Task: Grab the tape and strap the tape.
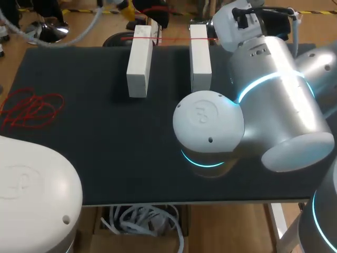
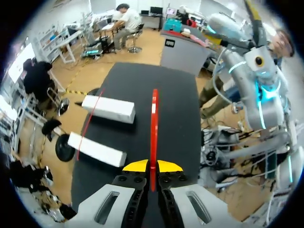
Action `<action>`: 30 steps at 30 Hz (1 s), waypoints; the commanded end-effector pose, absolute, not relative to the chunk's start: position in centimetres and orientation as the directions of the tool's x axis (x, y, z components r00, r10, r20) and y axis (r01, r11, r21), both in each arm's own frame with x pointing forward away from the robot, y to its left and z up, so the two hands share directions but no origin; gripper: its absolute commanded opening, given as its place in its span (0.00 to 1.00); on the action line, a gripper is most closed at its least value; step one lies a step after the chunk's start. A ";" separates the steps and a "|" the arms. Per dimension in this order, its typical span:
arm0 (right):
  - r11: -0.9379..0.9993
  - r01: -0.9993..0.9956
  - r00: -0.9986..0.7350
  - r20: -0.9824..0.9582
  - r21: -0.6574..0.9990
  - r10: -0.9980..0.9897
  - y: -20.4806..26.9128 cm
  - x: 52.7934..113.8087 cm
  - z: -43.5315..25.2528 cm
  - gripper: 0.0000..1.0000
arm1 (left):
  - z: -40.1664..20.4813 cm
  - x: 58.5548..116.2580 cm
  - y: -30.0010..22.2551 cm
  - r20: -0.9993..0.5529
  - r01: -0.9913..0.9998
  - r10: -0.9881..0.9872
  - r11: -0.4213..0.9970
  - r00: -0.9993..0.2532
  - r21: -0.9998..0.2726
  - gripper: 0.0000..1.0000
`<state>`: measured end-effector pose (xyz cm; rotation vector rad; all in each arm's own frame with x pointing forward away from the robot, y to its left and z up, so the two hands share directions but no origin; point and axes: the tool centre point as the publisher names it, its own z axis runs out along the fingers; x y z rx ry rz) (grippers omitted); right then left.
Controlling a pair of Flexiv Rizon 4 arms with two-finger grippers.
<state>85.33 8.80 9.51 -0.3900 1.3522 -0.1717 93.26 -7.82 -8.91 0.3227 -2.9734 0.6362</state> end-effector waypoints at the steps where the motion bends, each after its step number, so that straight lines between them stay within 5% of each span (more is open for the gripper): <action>1: 0.922 -0.106 0.212 -0.914 -0.373 -0.346 8.7 85.3 9.9 1.00 | -14.4 93.3 -3.1 0.186 -0.322 -0.269 0.866 -0.945 -0.384 0.00; 18: 0.922 -0.106 0.212 -0.914 -0.373 -0.346 8.7 85.3 9.9 1.00 | -23.2 91.8 10.0 0.279 -0.653 -0.591 0.689 -0.757 -0.314 0.00; 30: 0.922 -0.106 0.212 -0.914 -0.373 -0.346 8.7 85.3 9.9 1.00 | -23.2 90.0 21.1 0.268 -0.775 -0.735 0.627 -0.623 -0.081 0.00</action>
